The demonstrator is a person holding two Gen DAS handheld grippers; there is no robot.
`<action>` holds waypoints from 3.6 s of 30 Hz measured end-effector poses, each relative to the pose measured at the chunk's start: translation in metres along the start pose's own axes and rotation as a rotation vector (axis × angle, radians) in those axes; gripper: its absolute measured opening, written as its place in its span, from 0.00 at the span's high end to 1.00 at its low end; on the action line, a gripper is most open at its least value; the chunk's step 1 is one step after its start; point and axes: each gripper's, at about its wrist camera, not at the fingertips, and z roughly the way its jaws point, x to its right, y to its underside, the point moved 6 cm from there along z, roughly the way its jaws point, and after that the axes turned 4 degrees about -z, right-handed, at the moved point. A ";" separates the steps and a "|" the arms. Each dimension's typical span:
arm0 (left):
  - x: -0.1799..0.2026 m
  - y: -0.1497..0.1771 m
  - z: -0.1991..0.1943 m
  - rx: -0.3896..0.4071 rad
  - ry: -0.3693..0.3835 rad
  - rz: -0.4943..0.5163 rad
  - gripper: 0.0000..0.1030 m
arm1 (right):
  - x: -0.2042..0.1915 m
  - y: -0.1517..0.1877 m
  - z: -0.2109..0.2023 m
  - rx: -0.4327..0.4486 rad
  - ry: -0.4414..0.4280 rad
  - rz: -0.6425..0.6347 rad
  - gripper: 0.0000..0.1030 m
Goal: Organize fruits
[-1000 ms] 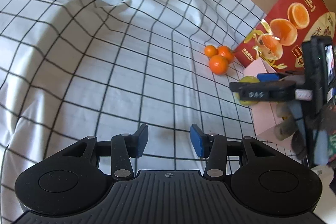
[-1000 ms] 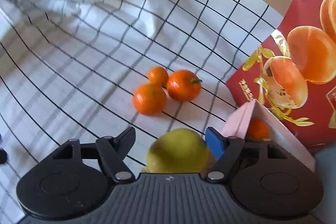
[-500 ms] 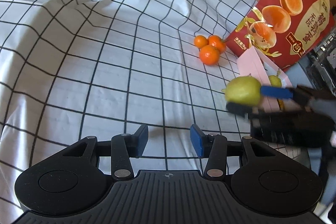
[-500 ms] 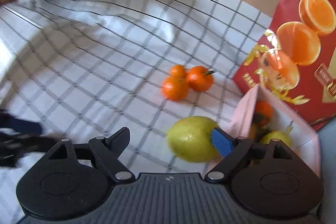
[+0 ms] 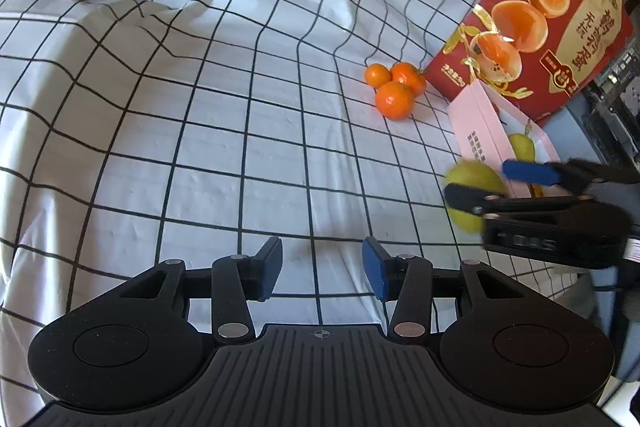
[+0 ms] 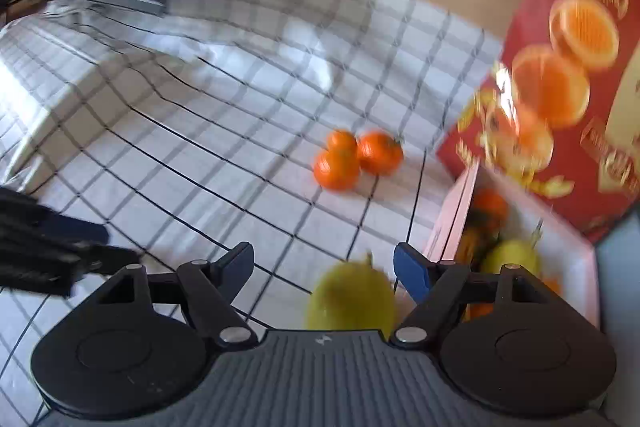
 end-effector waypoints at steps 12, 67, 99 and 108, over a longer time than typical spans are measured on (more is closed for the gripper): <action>0.023 -0.013 0.016 -0.012 0.042 0.133 0.53 | -0.006 0.039 -0.019 0.017 0.002 0.080 0.50; 0.033 0.005 0.009 -0.023 -0.044 0.222 0.54 | 0.029 -0.011 0.031 0.047 0.086 0.126 0.60; 0.042 0.014 0.023 -0.056 -0.038 0.257 0.53 | -0.027 0.069 -0.046 0.059 -0.038 0.095 0.59; 0.040 0.016 0.021 -0.055 -0.037 0.251 0.53 | 0.016 0.078 -0.068 0.125 -0.031 0.376 0.40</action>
